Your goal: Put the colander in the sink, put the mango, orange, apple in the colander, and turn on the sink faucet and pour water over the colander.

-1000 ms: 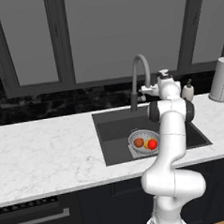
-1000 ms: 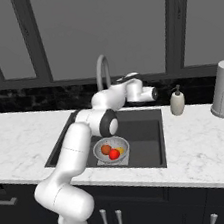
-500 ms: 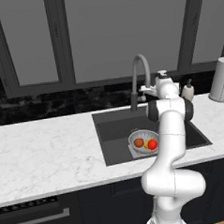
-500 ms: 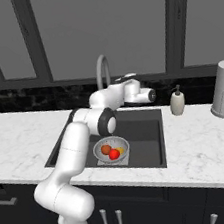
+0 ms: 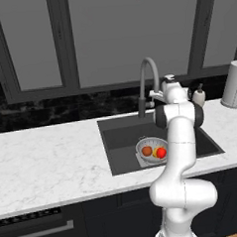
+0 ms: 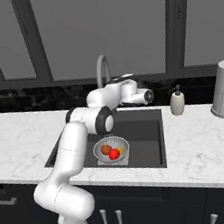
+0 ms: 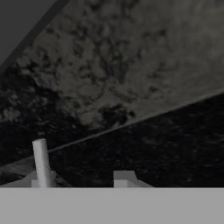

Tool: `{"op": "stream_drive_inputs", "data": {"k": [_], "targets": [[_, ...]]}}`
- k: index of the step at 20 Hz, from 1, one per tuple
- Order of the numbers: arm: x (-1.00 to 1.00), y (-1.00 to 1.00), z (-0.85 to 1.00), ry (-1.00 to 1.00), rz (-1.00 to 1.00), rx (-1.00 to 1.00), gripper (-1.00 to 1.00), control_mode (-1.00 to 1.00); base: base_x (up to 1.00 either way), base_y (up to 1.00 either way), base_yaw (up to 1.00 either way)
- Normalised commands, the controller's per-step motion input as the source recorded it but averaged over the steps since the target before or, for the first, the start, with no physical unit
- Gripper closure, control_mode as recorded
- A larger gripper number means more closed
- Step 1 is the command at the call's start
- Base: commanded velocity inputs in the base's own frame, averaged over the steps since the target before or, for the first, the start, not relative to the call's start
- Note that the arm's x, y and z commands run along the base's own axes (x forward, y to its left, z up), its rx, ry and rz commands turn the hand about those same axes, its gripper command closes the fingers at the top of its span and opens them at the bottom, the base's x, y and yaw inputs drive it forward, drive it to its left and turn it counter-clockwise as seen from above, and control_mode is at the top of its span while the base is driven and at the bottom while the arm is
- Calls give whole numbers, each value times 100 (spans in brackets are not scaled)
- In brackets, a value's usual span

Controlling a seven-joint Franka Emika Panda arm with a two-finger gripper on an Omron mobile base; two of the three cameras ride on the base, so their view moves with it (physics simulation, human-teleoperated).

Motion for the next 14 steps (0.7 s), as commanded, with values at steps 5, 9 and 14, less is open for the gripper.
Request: {"op": "stream_drive_inputs", "data": {"k": [5,9,14], "targets": [[0,-87,-16,8,-14,0,100,-100,0,0,0],[0,-85,-21,7,-14,0,100,-100,0,0,0],[-2,-76,-15,5,-12,0,100,-100,0,0,0]]}}
